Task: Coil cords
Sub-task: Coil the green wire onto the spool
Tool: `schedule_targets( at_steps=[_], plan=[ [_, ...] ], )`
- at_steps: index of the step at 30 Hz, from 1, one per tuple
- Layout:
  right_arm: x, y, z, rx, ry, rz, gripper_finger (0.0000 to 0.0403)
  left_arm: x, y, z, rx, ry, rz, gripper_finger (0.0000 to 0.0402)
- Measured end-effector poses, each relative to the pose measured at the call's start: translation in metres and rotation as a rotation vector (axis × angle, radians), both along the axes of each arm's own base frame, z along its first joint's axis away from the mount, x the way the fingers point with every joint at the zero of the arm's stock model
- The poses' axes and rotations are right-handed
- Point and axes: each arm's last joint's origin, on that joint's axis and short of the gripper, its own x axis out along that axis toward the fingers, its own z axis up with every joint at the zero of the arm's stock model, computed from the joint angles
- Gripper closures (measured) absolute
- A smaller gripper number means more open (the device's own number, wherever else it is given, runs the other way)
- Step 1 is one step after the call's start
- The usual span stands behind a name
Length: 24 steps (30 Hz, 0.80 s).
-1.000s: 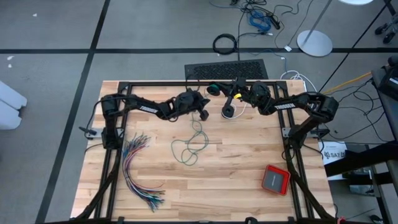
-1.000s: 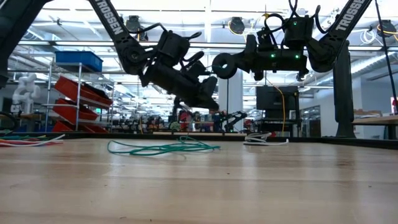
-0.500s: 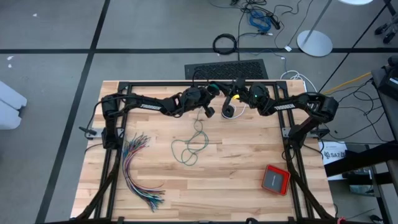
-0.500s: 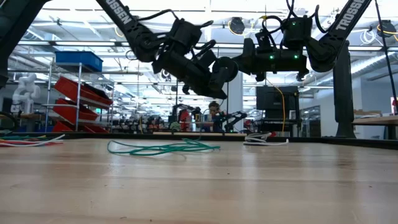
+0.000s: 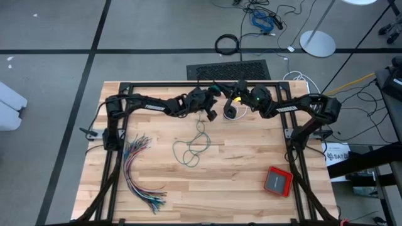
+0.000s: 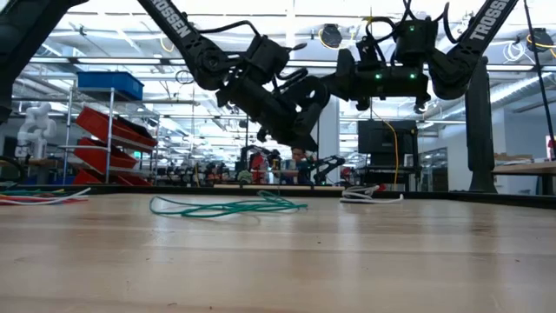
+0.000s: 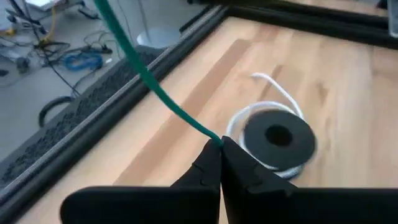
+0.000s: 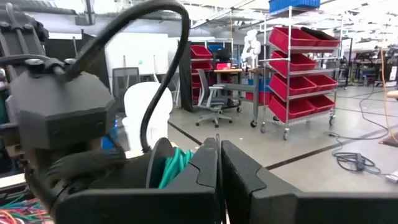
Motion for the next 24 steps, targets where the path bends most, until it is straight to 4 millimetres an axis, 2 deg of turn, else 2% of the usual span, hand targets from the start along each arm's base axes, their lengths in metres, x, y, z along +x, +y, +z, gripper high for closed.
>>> schedule_targets(
  at_steps=[4, 9, 19, 24],
  plan=[
    [0.0, 0.001, 0.0, 0.002, 0.002, 0.01, 0.0403, 0.004, -0.008, -0.008, -0.008, 0.018, -0.021, 0.0401],
    [0.0, 0.0, -0.001, 0.005, 0.006, 0.006, 0.0403, 0.006, -0.01, -0.008, 0.001, 0.007, -0.019, 0.0401],
    [0.008, -0.005, -0.018, 0.041, 0.078, -0.03, 0.0403, 0.018, -0.008, 0.015, 0.031, -0.047, -0.026, 0.0402],
    [0.017, -0.005, -0.025, 0.065, 0.083, -0.015, 0.0403, 0.018, -0.008, 0.013, 0.03, -0.003, -0.03, 0.0402]
  ],
)
